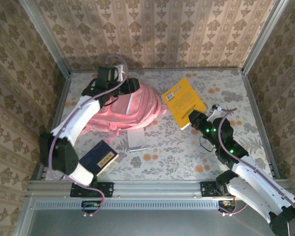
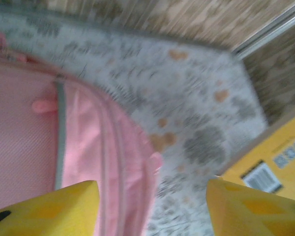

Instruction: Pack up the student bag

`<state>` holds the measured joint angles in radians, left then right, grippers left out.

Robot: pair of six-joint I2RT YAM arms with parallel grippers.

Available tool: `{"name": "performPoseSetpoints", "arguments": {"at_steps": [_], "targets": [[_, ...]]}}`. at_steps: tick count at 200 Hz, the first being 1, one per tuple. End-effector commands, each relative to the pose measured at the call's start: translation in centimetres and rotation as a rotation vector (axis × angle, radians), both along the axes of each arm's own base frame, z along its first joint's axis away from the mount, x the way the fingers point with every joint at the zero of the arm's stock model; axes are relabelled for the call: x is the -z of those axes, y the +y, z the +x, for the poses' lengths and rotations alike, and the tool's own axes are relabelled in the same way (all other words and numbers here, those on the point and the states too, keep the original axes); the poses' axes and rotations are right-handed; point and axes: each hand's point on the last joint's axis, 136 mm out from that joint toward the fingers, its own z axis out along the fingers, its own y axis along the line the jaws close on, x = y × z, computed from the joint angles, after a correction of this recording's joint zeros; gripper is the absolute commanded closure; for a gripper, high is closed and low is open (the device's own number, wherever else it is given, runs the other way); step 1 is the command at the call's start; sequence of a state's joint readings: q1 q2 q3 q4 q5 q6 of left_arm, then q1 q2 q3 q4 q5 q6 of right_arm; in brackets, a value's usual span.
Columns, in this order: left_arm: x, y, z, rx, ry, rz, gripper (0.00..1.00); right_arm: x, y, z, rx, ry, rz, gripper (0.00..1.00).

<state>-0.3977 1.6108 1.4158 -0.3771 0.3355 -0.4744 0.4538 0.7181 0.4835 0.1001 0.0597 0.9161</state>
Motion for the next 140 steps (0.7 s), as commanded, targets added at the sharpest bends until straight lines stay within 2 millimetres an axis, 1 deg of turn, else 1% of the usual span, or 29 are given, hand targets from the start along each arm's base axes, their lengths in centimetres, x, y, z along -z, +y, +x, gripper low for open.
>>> {"name": "performPoseSetpoints", "arguments": {"at_steps": [1,24,44,75,94,104,119,140], "targets": [[4.3,1.2,0.2,0.066,0.110,0.109,0.41,-1.6,0.1,-0.8,-0.041,-0.065,0.015,1.00],[6.8,1.5,2.0,0.067,0.184,0.121,0.45,-0.7,0.0,-1.3,-0.065,-0.049,0.005,1.00],[7.7,0.9,2.6,0.085,0.211,0.104,0.48,0.2,-0.1,-1.6,-0.081,-0.027,-0.001,1.00],[7.7,-0.4,2.6,0.115,0.208,0.028,0.55,1.3,-0.2,-1.9,-0.096,-0.007,-0.005,1.00],[7.3,-0.6,2.4,0.119,0.195,0.025,0.60,1.9,-0.4,-1.9,-0.093,0.009,-0.004,1.00],[7.0,-0.7,2.3,0.122,0.182,0.024,0.64,2.0,-0.3,-1.8,-0.097,0.009,0.003,1.00],[6.8,-0.8,2.2,0.126,0.179,0.016,0.67,1.9,-0.1,-1.7,-0.104,0.010,0.010,1.00],[7.3,-1.3,2.0,0.143,0.203,-0.004,0.70,1.9,0.1,-1.5,-0.109,0.012,0.015,1.00]]}}
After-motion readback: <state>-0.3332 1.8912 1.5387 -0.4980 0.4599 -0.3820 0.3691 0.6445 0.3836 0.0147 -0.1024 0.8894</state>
